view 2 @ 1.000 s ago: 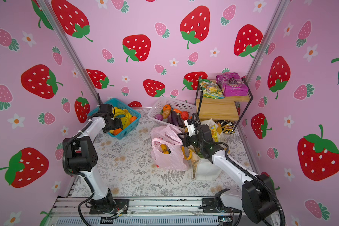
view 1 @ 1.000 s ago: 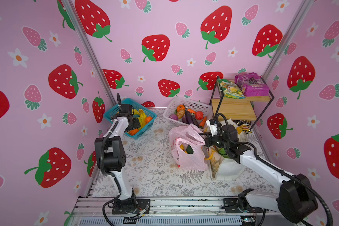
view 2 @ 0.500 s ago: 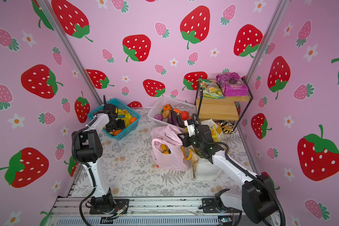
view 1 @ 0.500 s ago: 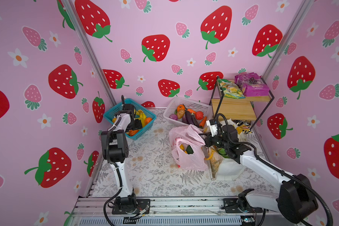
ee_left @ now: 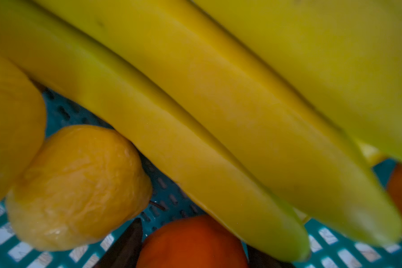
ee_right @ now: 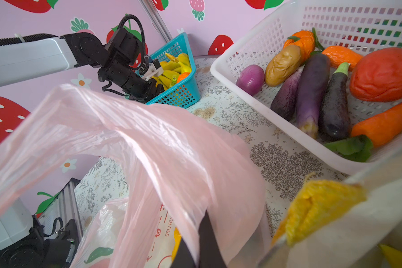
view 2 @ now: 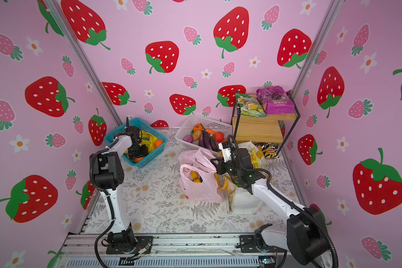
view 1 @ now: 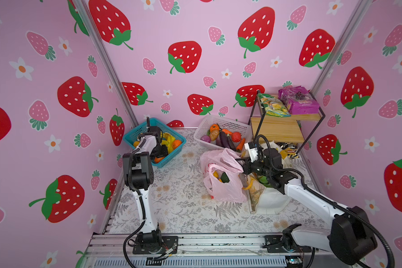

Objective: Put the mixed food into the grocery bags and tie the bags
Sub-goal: 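Grasp the orange in the teal basket with the left gripper, then carry the orange with the left gripper into the pink bag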

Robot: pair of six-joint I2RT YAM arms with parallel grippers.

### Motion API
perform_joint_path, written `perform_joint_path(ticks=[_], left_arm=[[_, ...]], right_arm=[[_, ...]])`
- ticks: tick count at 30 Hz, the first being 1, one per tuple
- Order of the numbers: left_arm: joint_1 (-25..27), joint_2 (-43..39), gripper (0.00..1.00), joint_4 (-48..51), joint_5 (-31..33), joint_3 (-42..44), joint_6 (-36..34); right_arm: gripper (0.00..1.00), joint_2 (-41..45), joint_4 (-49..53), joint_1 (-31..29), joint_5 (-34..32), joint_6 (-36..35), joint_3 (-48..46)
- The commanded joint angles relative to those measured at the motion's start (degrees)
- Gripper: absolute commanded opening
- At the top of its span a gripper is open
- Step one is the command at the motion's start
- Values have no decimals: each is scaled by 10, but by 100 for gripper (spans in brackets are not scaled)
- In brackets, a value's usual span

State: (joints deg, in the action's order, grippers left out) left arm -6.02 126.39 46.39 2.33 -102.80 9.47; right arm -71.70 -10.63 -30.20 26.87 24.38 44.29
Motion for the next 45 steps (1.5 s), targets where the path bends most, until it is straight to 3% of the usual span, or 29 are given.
perform_joint_path(ticks=[1, 10, 20, 24, 28, 34, 39, 45], left_arm=[[3, -25, 58, 21, -13, -12, 12], [4, -153, 40, -51, -6, 61, 49], [18, -358, 38, -179, -31, 244, 107], [34, -444, 38, -232, -81, 325, 149], [114, -528, 38, -273, -91, 399, 178], [295, -607, 37, -379, -76, 494, 259], [408, -538, 37, -462, -86, 486, 296], [481, -456, 38, -507, -99, 469, 312]], right_arm=[[0, 4, 0, 5, -6, -2, -11], [0, 2, 0, 5, -5, -2, -11], [0, 0, 0, 5, -5, -2, -11], [0, -2, 0, 5, -6, -2, -10], [0, -4, 1, 5, -7, -2, -9], [0, -9, 1, 5, -8, -2, -6], [0, -15, -4, 5, 4, 4, -4], [0, -3, 8, 5, -10, -5, -4]])
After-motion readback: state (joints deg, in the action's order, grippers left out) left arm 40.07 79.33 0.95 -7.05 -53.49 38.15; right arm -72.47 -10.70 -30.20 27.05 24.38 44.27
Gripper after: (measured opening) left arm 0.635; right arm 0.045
